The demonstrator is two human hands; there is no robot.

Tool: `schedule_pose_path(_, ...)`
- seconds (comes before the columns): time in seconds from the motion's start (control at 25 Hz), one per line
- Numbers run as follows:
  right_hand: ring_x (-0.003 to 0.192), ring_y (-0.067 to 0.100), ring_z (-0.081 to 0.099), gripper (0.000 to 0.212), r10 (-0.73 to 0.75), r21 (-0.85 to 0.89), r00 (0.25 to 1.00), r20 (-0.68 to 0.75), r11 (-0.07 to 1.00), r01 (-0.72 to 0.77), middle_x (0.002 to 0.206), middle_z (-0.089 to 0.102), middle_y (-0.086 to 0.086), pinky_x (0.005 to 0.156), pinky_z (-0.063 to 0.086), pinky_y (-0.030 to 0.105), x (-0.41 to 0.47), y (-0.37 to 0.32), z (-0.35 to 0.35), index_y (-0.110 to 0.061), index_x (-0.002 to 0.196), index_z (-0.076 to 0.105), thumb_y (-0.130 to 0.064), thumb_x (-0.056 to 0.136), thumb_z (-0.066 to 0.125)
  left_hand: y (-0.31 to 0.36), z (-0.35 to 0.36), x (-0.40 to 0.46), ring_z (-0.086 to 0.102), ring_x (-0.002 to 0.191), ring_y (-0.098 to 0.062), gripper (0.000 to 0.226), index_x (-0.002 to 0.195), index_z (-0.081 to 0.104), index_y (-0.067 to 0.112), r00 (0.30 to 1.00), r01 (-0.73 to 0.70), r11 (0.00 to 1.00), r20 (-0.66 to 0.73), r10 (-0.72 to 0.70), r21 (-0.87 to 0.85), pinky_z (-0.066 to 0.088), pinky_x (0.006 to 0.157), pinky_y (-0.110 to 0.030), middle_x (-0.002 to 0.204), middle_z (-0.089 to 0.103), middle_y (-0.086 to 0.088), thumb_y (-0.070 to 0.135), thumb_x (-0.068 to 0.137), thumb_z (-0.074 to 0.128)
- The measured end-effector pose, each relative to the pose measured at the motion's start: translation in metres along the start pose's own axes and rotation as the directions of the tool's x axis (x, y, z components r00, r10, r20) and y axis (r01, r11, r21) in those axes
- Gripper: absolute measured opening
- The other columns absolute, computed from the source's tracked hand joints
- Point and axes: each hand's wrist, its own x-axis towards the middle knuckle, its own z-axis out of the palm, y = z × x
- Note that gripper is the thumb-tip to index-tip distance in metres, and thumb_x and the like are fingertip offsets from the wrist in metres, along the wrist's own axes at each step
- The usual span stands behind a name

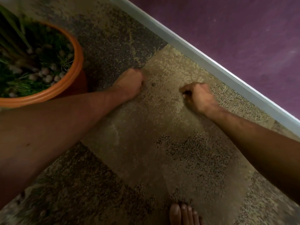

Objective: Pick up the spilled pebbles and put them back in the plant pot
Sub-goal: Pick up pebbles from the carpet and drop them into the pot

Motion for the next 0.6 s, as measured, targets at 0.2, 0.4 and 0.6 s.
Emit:
schedule_pose_path(0.2, 0.086, 0.008, 0.063, 0.022, 0.007, 0.077, 1.000, -0.014, 0.997, -0.006, 0.108, 0.070, 0.001, 0.077, 0.045, 0.009, 0.015, -0.013, -0.008, -0.012, 0.110, 0.070, -0.005, 0.091, 0.062, -0.001, -0.007, -0.003, 0.061, 0.097, -0.036, 0.023, 0.101, 0.068, 0.008, 0.998, 0.057, 0.998, 0.012, -0.057, -0.001, 0.051, 0.087, -0.043, 0.105, 0.065, -0.018, 0.007, 0.082, 0.053)
schedule_pose_path(0.4, 0.096, 0.017, 0.066, 0.019, 0.077, 0.063, 0.997, 0.023, 0.995, -0.078, 0.111, 0.069, 0.007, 0.090, 0.049, 0.024, 0.035, -0.018, 0.000, -0.011, 0.101, 0.071, -0.001, 0.085, 0.066, -0.006, -0.022, -0.018, 0.064, 0.092, -0.028, 0.022, 0.091, 0.073, 0.014, 0.997, 0.077, 0.985, 0.037, -0.072, -0.155, 0.053, 0.086, -0.035, 0.097, 0.070, -0.012, 0.002, 0.081, 0.059)
schedule_pose_path(0.6, 0.075, 0.016, 0.067, 0.016, 0.084, 0.139, 0.996, -0.001, 0.987, -0.083, 0.096, 0.071, 0.009, 0.074, 0.059, 0.028, 0.014, -0.018, 0.007, -0.006, 0.091, 0.071, 0.004, 0.086, 0.060, -0.012, -0.029, -0.031, 0.064, 0.095, -0.023, 0.024, 0.092, 0.073, 0.018, 0.996, 0.081, 0.968, -0.014, -0.087, -0.237, 0.047, 0.086, -0.024, 0.098, 0.071, -0.008, 0.002, 0.080, 0.059)
